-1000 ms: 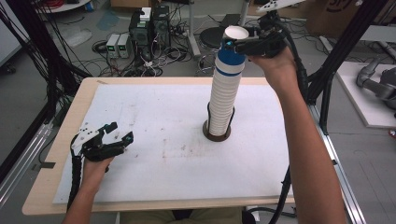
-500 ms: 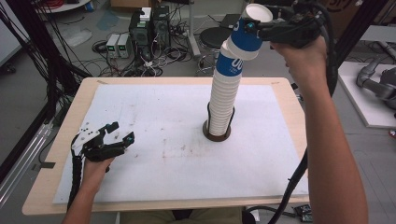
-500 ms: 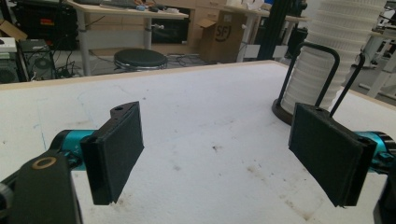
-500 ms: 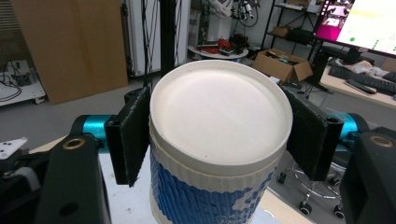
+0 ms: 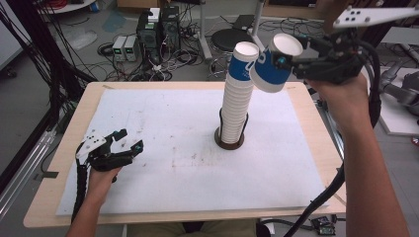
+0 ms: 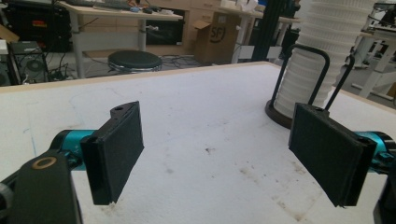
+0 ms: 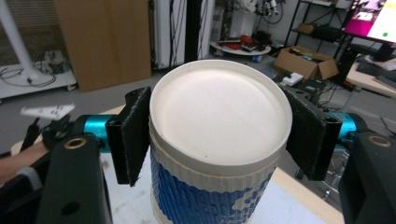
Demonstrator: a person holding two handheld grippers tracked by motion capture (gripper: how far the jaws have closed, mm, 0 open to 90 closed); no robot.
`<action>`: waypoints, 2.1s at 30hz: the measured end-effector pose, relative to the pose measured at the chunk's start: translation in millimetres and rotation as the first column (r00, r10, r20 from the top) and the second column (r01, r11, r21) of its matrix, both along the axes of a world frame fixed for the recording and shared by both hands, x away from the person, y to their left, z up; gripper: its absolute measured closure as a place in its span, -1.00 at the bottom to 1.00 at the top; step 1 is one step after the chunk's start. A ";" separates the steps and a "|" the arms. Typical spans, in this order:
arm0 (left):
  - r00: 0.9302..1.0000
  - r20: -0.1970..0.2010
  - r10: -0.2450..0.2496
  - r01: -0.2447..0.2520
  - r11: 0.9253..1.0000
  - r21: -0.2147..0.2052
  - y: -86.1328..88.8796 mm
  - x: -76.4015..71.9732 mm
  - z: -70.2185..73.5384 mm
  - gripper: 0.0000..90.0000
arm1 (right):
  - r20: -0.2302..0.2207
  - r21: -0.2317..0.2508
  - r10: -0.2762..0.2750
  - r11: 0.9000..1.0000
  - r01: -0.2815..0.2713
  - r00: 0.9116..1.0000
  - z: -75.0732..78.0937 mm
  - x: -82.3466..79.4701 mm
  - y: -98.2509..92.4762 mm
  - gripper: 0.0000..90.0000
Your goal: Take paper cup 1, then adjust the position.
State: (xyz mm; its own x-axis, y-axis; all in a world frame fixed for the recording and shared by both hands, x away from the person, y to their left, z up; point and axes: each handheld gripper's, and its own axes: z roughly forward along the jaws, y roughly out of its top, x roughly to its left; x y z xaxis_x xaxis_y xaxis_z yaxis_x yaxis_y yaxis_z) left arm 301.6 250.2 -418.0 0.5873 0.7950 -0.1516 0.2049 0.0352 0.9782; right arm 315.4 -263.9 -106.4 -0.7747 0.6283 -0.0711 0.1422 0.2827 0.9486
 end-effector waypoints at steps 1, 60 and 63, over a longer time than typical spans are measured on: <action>1.000 0.000 0.000 0.000 1.000 0.000 0.0 0.0 0.0 -0.61 | 0.000 0.000 0.000 1.000 0.000 1.000 0.0 0.0 0.0 -0.32; 0.959 0.058 -0.277 0.272 0.959 0.077 -49.7 -17.7 19.2 -0.62 | -0.150 -0.054 0.190 0.978 -0.200 0.970 -209.0 4.1 71.9 -0.32; 0.950 0.054 -0.308 0.304 0.950 0.078 -57.9 -19.2 20.9 -0.63 | -0.144 -0.049 0.202 0.976 -0.210 0.969 -210.0 3.5 73.8 -0.33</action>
State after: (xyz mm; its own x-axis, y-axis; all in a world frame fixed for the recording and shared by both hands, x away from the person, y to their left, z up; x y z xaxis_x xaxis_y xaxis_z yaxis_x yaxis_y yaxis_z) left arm 282.5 192.3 -397.0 0.8106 0.5827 -0.0576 0.1318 -0.0858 0.9876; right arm 318.9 -190.1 -316.5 -0.8921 0.4518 0.0099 0.2018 0.3787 0.9032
